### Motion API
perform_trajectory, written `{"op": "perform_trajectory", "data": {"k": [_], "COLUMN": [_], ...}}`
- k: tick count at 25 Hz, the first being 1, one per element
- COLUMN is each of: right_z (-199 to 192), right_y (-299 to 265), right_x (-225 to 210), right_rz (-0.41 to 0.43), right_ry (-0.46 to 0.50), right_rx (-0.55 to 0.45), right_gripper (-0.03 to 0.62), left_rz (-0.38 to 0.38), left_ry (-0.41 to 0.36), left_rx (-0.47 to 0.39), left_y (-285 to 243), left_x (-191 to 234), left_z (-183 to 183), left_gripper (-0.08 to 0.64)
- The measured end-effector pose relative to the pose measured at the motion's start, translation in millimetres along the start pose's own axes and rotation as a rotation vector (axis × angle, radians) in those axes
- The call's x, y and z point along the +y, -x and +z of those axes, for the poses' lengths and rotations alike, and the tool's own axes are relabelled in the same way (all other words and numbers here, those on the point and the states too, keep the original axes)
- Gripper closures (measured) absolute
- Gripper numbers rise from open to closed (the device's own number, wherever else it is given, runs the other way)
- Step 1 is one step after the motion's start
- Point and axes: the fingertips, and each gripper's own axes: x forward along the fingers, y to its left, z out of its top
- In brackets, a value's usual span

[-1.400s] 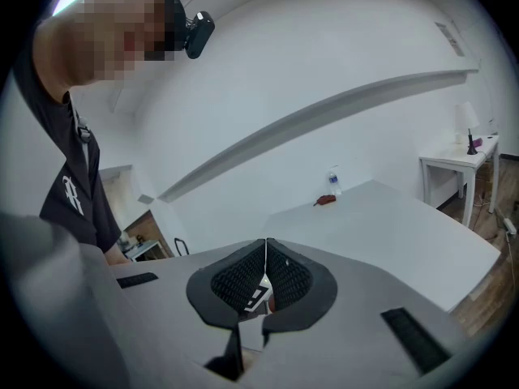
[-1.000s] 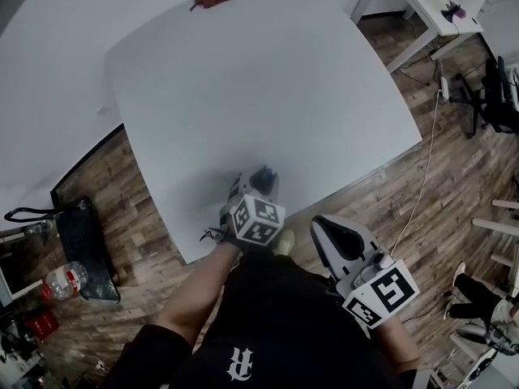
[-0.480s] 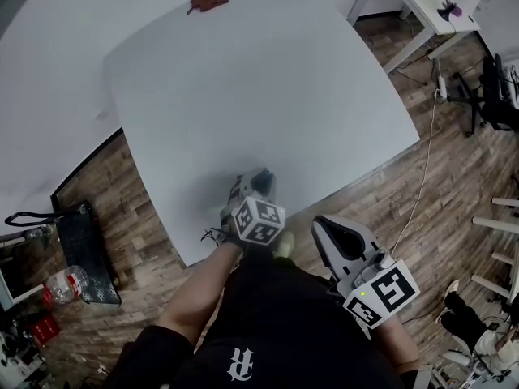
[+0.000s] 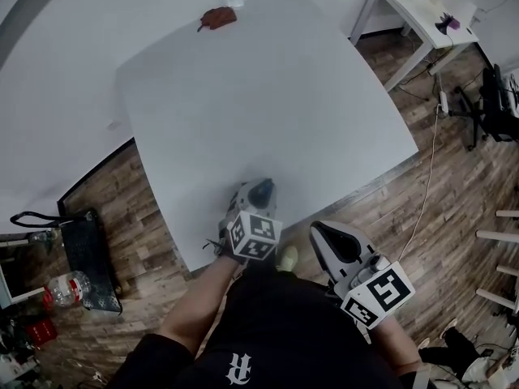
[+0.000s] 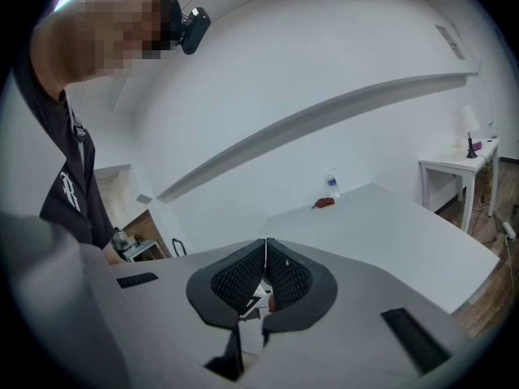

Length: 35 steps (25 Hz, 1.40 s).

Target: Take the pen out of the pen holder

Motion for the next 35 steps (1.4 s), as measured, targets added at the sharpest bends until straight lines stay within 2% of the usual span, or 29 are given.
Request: {"op": "perform_trajectory", "data": {"k": [11,20,27,35], "right_z": [5,12,12,19], "right_y": [1,7,11,17], "right_x": [16,20,27,30], "right_rz": [0.056,0.068,0.072,0.062], "right_ry": [0.046,0.085,0.112,0.134], "right_rx": [-0.041,-0.072,-0.081,-0.114], "right_gripper": [0.579,0.578,0.578,0.578], "left_rz": [0.049,0.064,0.046,0.003], "left_ry": [0.025,0.039,0.061,0.039], "left_rx": [-0.098,-0.174,-0.259,-0.308], "left_y": [48,85,132,180], "left_x": [4,-1,-9,-26], "left_z": [32,63,95,123], "left_gripper": [0.494,0.494,0.494,0.494]}}
